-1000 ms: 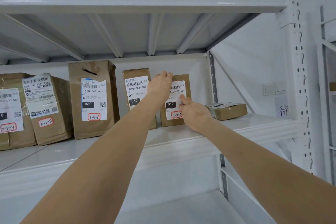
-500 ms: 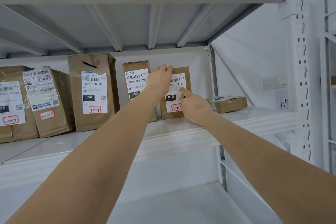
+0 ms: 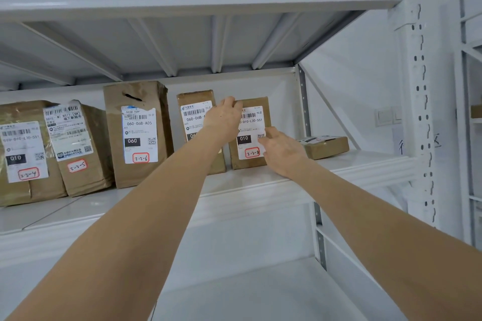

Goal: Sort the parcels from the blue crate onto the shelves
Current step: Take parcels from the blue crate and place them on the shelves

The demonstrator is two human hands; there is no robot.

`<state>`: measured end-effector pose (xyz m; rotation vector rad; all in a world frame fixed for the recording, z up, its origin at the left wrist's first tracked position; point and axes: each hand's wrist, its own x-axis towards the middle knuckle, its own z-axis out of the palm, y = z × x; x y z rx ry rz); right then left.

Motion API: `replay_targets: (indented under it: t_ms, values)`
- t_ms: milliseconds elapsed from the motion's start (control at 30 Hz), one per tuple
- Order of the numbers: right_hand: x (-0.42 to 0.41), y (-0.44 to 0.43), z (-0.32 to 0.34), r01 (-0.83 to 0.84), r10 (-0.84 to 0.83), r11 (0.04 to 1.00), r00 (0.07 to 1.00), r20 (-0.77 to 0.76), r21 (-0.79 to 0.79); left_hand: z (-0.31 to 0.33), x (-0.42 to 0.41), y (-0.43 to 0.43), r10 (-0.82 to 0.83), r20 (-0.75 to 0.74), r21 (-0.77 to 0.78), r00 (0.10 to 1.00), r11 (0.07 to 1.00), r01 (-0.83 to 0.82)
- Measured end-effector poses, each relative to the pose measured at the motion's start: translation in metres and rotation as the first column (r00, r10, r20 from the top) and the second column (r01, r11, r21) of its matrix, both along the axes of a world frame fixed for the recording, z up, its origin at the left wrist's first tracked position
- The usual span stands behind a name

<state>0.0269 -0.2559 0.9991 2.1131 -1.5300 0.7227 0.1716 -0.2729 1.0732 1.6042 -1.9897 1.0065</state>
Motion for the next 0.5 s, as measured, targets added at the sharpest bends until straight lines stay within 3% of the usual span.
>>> replay_targets:
  t_ms: [267, 500]
  values:
    - [-0.005, 0.038, -0.009, -0.036, 0.042, 0.993, 0.998, 0.048, -0.115, -0.034, -0.004, 0.05, 0.008, -0.058, -0.064, 0.998, 0.998, -0.012]
    - [-0.014, 0.086, -0.042, -0.201, 0.229, 0.943, 0.97, 0.078, -0.265, -0.083, -0.024, 0.119, 0.045, -0.112, -0.089, 0.993, 0.994, -0.055]
